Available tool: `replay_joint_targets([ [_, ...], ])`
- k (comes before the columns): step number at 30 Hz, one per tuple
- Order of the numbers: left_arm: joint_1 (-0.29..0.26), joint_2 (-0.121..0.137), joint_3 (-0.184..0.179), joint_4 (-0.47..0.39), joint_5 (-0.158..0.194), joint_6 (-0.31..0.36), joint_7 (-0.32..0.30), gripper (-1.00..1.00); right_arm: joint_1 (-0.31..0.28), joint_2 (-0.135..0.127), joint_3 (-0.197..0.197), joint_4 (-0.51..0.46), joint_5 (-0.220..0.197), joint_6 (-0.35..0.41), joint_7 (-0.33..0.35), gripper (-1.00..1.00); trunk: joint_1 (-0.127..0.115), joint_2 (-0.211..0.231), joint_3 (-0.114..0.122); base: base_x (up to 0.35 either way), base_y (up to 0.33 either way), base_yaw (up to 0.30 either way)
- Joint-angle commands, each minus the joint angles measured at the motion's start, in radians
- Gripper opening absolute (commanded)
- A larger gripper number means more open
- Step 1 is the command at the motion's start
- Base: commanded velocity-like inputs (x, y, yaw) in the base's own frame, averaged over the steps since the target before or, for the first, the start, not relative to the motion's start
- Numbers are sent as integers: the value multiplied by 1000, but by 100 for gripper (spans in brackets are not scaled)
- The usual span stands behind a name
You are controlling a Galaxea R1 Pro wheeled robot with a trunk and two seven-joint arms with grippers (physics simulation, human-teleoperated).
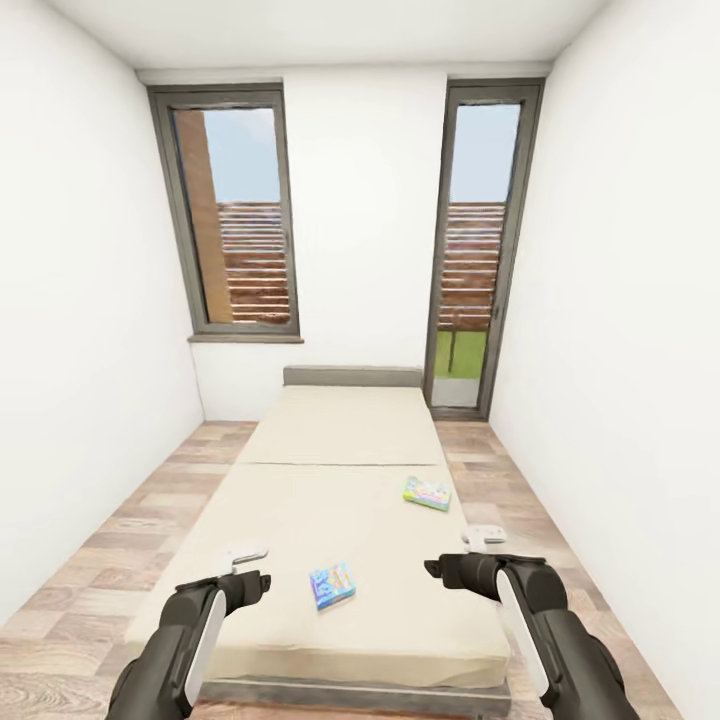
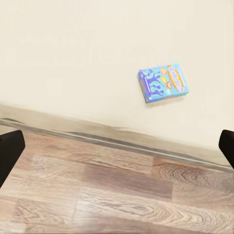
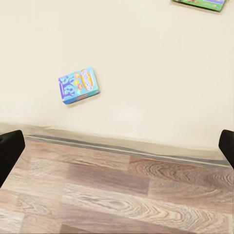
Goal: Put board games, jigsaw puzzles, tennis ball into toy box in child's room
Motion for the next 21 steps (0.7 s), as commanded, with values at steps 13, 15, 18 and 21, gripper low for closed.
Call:
replay_joint_targets([
  [13,0,-2,0,0,0,1,-1,100,0,-3,-2,2,-12,-1,-9,100,1,-1,-8,76,-23,21],
  [15,0,-2,0,0,0,1,-2,100,0,-3,-4,2,-12,-1,-9,100,1,-1,-9,36,-35,-76],
  [18,0,-1,0,0,0,1,-4,100,0,-3,-9,3,-12,-1,-9,100,1,-1,-9,19,-18,-175],
  [21,0,-1,0,0,0,1,-5,100,0,-2,-11,2,-11,-2,-9,100,1,-1,-10,65,-6,-242],
])
